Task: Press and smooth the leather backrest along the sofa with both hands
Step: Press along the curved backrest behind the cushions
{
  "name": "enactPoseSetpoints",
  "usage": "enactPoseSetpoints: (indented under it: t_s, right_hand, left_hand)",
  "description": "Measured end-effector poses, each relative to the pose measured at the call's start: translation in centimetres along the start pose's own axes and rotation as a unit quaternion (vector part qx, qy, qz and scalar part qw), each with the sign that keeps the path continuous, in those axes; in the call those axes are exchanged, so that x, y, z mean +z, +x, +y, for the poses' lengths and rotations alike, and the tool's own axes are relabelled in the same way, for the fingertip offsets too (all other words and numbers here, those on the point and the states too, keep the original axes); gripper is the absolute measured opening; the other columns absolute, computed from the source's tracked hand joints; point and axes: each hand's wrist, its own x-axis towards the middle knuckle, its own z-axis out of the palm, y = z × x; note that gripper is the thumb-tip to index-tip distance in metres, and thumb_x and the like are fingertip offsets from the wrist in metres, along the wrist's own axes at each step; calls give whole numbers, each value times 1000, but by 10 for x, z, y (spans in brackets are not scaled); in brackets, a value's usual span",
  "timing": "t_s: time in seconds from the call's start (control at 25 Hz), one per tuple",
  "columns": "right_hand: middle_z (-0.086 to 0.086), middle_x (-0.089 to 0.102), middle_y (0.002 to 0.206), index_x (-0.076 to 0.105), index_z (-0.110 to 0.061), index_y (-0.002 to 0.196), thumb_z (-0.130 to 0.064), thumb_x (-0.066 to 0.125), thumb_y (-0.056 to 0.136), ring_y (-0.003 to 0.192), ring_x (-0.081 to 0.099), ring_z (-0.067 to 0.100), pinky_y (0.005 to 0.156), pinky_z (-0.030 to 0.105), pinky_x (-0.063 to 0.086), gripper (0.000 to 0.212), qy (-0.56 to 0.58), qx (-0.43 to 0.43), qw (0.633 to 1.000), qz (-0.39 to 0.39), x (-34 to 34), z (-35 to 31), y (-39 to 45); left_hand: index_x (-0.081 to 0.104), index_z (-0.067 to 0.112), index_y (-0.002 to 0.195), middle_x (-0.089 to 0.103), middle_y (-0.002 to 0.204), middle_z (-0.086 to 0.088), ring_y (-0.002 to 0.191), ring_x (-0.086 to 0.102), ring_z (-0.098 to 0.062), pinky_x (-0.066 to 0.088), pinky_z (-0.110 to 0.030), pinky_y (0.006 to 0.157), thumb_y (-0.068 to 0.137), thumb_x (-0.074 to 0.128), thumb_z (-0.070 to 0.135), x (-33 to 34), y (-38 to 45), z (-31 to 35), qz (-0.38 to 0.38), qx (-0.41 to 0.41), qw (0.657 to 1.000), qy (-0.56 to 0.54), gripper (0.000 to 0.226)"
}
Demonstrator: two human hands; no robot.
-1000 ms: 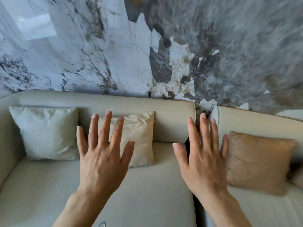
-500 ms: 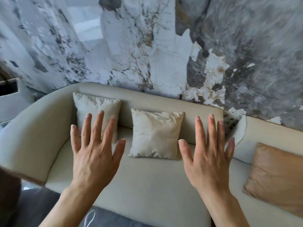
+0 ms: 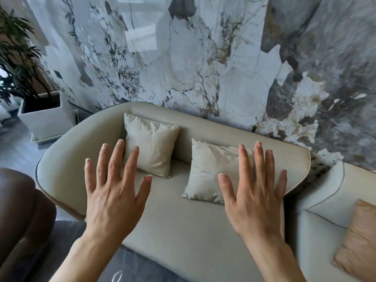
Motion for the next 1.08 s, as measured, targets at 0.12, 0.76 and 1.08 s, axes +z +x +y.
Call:
enactPoseSetpoints:
  t_s: [0.12, 0.76, 1.08]
  right_hand:
    - [12, 23, 159, 31, -18, 149, -56, 29, 93, 145, 22, 34, 110, 63, 17, 68, 3, -1, 1000, 7, 27, -71, -3]
    - [11, 23, 160, 28, -20, 150, -58, 27, 93, 146, 21, 33, 110, 64, 19, 69, -36, 17, 998, -52, 134, -346, 41]
    - [13, 27, 158, 33, -18, 149, -56, 30, 92, 144, 25, 34, 110, 64, 19, 69, 31, 56, 998, -24, 194, -350, 124]
  left_hand:
    - [43, 13, 146, 33, 156, -17, 147, 20, -38, 13, -60, 118, 91, 38, 49, 9, 11, -74, -4, 1, 1000, -9, 65]
    - [46, 17, 143, 37, 153, -17, 146, 24, -40, 13, -60, 118, 91, 41, 44, 41, 111, -346, -40, 29, 998, -31, 59]
    - [41, 17, 145, 33, 156, -16, 147, 22, -37, 16, -60, 117, 92, 40, 45, 80, 201, -343, -47, 56, 997, 18, 60]
